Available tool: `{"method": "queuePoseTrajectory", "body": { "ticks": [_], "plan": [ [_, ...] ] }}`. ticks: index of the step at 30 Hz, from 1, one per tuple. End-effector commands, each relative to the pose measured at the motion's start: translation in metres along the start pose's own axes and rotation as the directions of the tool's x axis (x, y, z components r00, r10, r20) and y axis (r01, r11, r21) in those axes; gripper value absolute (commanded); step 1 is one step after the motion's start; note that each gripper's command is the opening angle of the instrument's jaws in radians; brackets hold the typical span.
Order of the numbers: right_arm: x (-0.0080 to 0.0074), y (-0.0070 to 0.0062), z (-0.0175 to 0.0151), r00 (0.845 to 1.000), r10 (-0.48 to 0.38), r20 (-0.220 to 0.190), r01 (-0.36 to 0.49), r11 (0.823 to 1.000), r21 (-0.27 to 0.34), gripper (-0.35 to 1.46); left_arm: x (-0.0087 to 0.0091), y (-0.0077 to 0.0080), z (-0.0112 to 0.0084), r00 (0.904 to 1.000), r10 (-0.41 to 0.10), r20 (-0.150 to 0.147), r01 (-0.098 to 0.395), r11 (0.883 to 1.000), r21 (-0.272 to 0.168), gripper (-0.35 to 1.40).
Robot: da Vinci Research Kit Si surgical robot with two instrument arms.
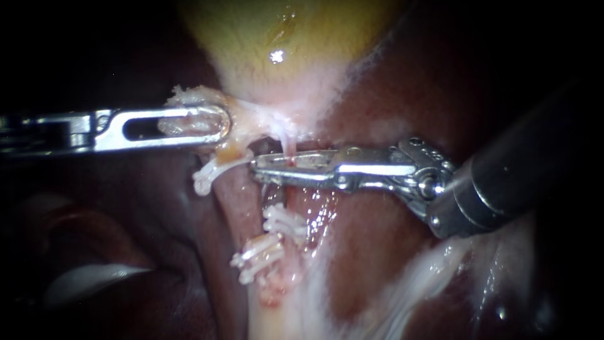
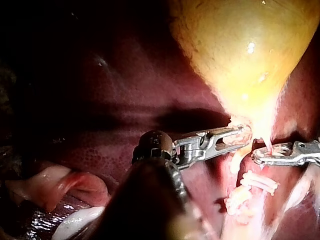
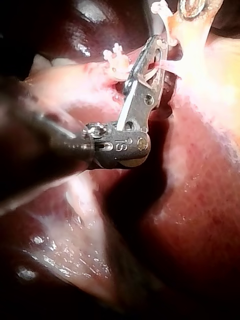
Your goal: Clipping third clip right tube
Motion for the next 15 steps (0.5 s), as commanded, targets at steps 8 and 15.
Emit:
{"method": "queuePoseTrajectory", "body": {
  "ticks": [8, 15],
  "plan": [
    [0.0000, -0.0001, -0.0001, 1.000, 0.005, 0.000, -0.005, 1.000, -0.001, -0.35, 0.0000, 0.0000, 0.0000, 1.0000, 0.000, 0.000, 0.000, 1.000, 0.000, -0.35],
    [0.0000, 0.0000, -0.0001, 1.000, 0.005, -0.001, -0.005, 1.000, -0.004, -0.35, 0.0000, 0.0000, 0.0000, 1.0000, 0.000, 0.000, 0.000, 1.000, 0.000, -0.35]
  ]
}}
